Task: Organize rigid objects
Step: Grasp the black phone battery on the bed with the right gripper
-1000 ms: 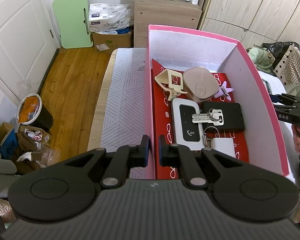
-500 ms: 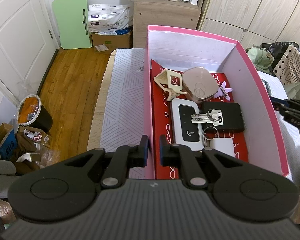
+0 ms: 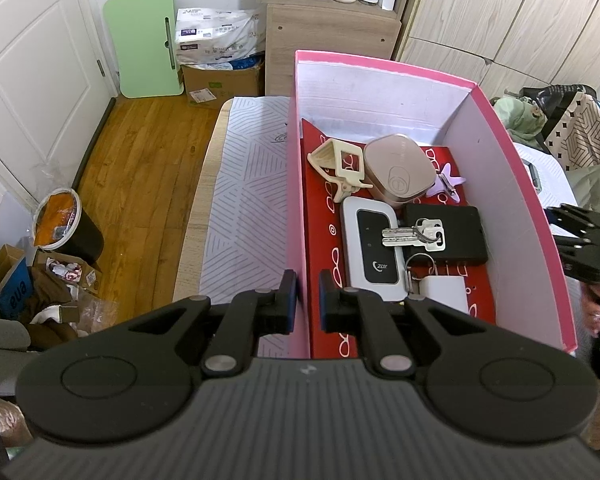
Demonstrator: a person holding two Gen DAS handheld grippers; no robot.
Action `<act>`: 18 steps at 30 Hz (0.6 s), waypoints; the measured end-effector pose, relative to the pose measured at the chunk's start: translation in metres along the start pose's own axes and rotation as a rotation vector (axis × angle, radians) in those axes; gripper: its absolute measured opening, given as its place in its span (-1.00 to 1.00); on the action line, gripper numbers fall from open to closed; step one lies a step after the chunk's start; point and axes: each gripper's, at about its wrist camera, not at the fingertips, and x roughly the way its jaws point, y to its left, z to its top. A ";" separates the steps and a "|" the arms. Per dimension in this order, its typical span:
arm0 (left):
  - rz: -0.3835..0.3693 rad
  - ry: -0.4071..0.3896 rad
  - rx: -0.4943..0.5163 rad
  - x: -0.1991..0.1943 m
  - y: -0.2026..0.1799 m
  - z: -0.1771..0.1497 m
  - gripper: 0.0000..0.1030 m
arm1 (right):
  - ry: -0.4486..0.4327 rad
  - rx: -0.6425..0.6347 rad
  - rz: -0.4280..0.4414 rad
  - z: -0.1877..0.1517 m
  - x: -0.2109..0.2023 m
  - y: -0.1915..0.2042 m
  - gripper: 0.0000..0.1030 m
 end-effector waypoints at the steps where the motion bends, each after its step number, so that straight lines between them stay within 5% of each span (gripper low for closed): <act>1: 0.000 0.000 0.000 0.000 0.000 0.000 -0.83 | -0.004 0.006 -0.007 0.000 0.005 0.000 0.06; 6: -0.002 -0.001 -0.003 0.000 0.000 0.000 -0.83 | 0.004 -0.008 -0.042 -0.001 0.021 0.002 0.24; 18: -0.008 0.006 -0.004 0.002 -0.001 0.001 -0.83 | 0.080 -0.024 -0.005 -0.006 0.003 -0.007 0.07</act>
